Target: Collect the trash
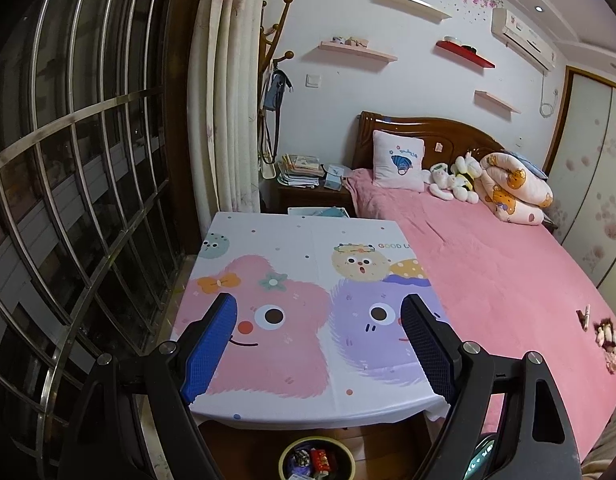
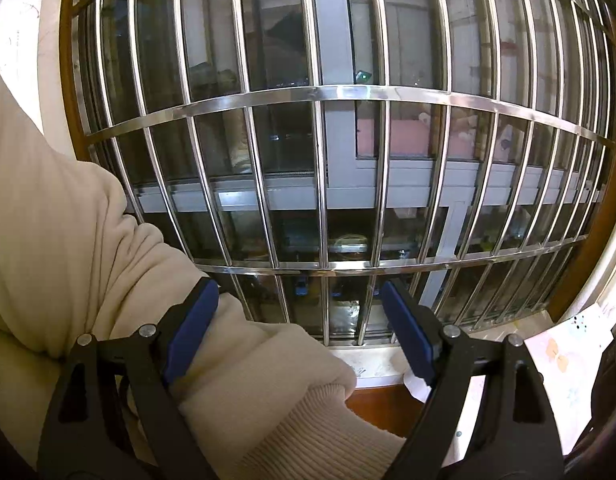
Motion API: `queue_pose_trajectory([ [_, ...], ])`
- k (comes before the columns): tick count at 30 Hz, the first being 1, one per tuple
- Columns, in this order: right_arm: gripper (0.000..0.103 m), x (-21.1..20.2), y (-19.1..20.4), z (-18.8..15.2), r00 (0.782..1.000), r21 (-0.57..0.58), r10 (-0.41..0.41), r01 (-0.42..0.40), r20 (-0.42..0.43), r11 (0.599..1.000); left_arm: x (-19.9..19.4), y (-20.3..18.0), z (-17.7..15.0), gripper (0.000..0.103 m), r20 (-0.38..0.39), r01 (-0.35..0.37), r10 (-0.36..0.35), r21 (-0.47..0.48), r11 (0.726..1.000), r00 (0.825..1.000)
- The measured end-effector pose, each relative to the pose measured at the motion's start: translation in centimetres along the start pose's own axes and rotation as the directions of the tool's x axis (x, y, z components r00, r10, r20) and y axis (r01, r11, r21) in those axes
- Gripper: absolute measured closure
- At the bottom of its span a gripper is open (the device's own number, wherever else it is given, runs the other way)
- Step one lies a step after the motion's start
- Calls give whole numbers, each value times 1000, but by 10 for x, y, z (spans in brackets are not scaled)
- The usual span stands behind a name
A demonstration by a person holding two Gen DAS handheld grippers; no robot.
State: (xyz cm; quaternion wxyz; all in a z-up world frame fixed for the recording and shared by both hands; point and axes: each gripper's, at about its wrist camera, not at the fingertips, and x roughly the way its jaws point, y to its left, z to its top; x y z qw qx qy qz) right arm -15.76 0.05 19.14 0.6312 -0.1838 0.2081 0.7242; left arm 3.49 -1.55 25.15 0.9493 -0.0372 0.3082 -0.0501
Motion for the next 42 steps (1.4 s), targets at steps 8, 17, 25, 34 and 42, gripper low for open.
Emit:
queue_pose_trajectory([
  [8, 20, -1, -4, 1, 1000, 8, -16, 16, 11, 1000, 6, -6, 2, 18, -4, 15, -15, 32, 999, 1000],
  [17, 20, 0, -8, 1, 1000, 12, -26, 26, 12, 1000, 10, -7, 5, 18, -4, 23, -23, 34, 999, 1000],
  [25, 20, -1, -8, 3, 1000, 2, -11, 11, 15, 1000, 13, -7, 9, 18, -7, 11, -11, 36, 999, 1000],
  [34, 20, -3, -2, 1, 999, -24, 35, -34, 11, 999, 12, -1, 5, 18, 0, -23, 23, 9, 1000, 1000],
  [42, 20, -9, 8, -6, 997, -42, 70, -69, 12, 997, 10, -4, -2, 18, 1, -48, 48, -3, 999, 999],
])
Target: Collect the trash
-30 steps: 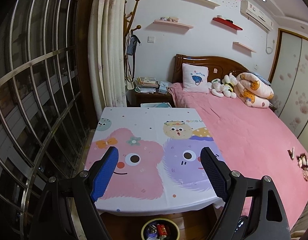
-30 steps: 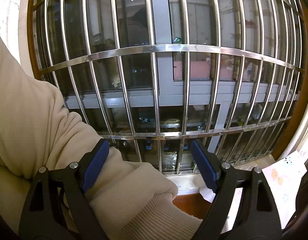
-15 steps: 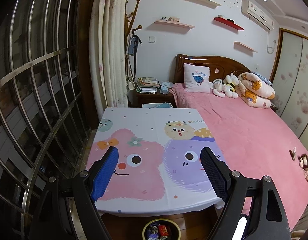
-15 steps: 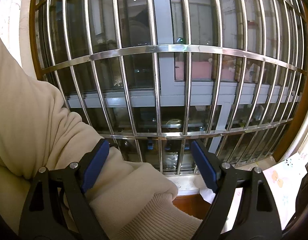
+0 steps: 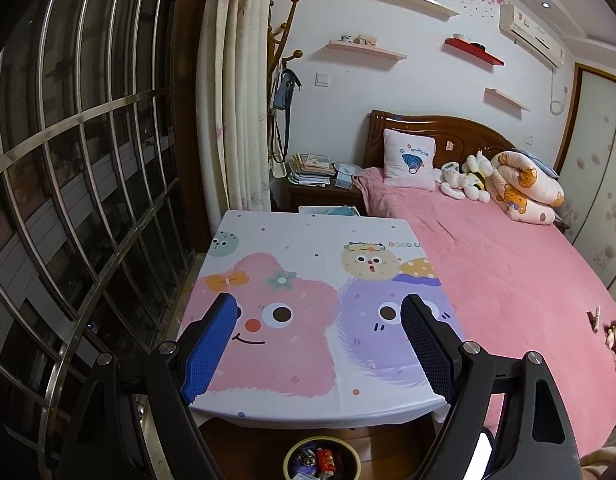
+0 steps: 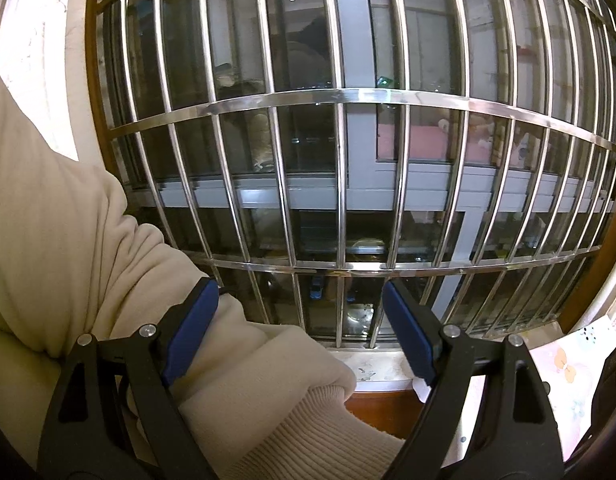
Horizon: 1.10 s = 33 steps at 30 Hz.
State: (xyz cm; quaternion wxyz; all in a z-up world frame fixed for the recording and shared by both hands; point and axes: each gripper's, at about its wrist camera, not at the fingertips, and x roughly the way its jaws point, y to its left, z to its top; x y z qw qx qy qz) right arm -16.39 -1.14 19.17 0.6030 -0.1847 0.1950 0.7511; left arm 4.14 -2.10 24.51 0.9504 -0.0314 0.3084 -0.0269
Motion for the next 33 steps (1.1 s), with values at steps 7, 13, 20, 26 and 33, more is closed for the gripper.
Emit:
queue_pose_trajectory([
  [7, 20, -2, 13, -4, 1000, -32, 12, -12, 7, 999, -9, -3, -7, 18, 27, -17, 17, 2, 1000, 999],
  [13, 20, -1, 18, -4, 999, -48, 38, -38, 2, 998, -17, 4, -11, 18, 32, -35, 36, -20, 999, 999],
  [20, 20, -2, 21, -3, 999, -58, 43, -43, 8, 997, -23, 6, -12, 18, 35, -47, 47, -18, 999, 998],
  [26, 20, -1, 22, -3, 999, -44, 45, -45, 2, 998, -22, 8, -13, 18, 18, -31, 31, -21, 999, 999],
  [33, 20, 1, 24, -2, 999, -43, 41, -41, 0, 998, -24, 8, -12, 18, 21, -26, 26, -28, 999, 999],
])
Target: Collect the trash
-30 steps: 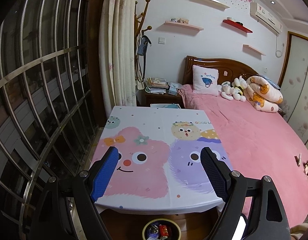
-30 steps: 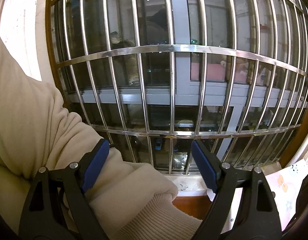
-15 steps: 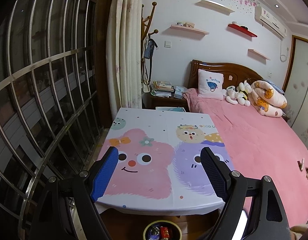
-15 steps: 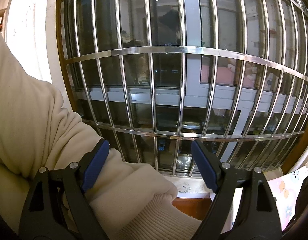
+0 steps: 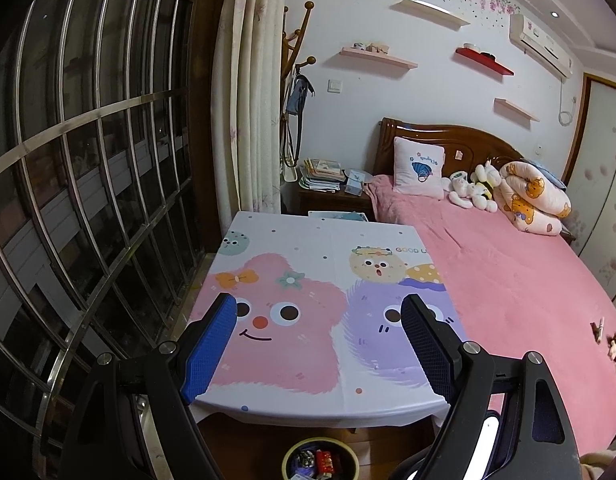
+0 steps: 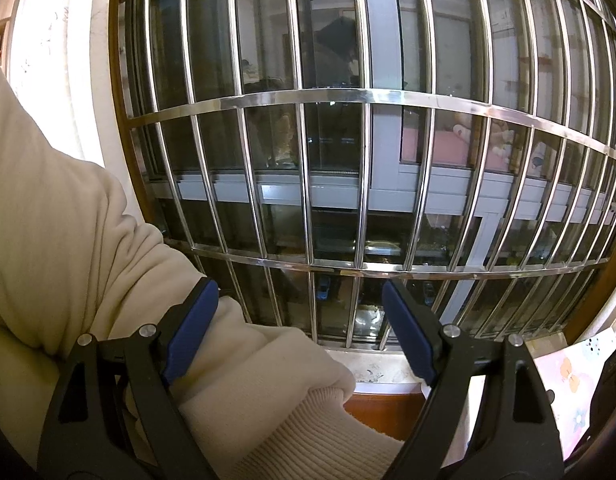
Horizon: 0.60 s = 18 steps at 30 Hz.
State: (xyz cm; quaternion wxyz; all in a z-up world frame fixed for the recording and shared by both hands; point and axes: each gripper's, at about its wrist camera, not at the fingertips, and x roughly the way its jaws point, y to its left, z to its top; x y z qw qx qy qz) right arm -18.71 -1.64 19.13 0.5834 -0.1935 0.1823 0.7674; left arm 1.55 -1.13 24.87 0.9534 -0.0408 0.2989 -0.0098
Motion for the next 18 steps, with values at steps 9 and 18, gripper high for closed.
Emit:
queue_pose_trajectory([
  [9, 20, 1, 3, -1, 1000, -17, -10, 10, 6, 1000, -11, 0, 0, 18, 25, 11, -12, 19, 1000, 1000],
  [18, 20, 2, 12, -1, 1000, -32, -1, 2, 3, 999, -18, 0, -5, 18, 32, 12, -13, 22, 1000, 999],
])
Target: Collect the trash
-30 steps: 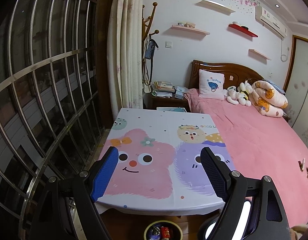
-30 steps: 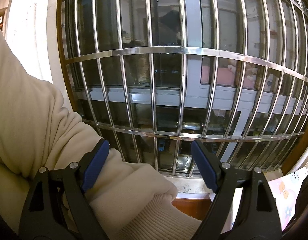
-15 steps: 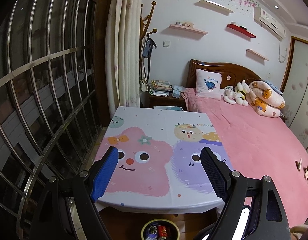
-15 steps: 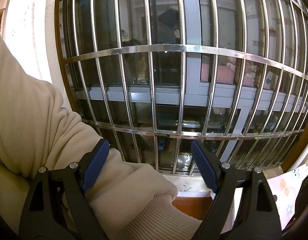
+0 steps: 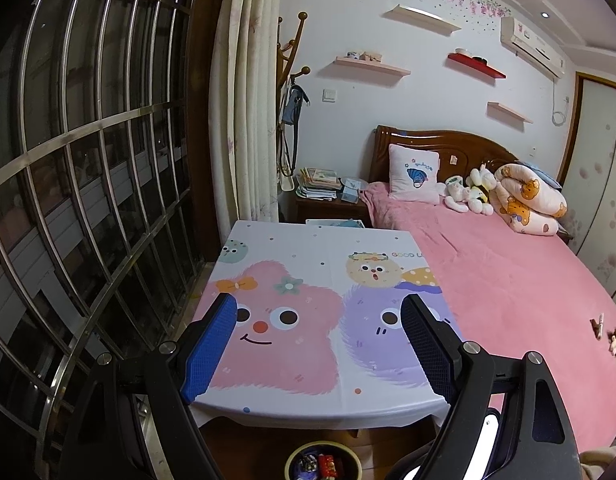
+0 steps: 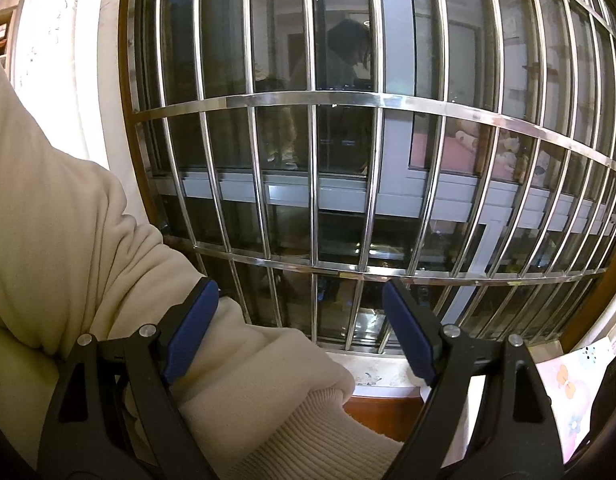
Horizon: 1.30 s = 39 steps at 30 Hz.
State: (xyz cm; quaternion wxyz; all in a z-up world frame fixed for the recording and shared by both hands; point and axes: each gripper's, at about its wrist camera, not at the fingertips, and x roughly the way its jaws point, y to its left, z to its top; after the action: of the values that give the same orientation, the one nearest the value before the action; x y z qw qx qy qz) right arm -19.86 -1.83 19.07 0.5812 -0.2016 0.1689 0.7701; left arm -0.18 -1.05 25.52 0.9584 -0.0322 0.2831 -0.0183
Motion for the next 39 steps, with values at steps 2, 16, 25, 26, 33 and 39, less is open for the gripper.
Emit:
queue_pose_trajectory([
  [2, 20, 0, 2, 0, 1000, -2, 3, -3, -1, 1000, -2, 0, -1, 18, 0, -1, 1, -1, 1000, 1000],
  [16, 20, -2, 13, 0, 1000, -20, 11, -11, 2, 1000, -7, 2, -4, 18, 3, -8, 8, -2, 1000, 1000],
  [25, 20, -5, 19, -2, 1000, -29, 25, -25, 1, 999, -11, 7, -4, 18, 5, -16, 16, -9, 1000, 1000],
  [26, 20, -5, 19, -2, 1000, -29, 26, -26, 2, 999, -12, 7, -4, 18, 5, -16, 16, -8, 1000, 1000],
  [33, 20, -8, 18, -3, 1000, -24, 26, -26, 1, 999, -11, 7, -4, 18, -1, -14, 14, -8, 1000, 1000],
  [39, 20, -13, 16, -6, 1000, -13, 11, -11, 4, 1000, -3, 1, -1, 18, -8, 1, -1, 5, 1000, 1000],
])
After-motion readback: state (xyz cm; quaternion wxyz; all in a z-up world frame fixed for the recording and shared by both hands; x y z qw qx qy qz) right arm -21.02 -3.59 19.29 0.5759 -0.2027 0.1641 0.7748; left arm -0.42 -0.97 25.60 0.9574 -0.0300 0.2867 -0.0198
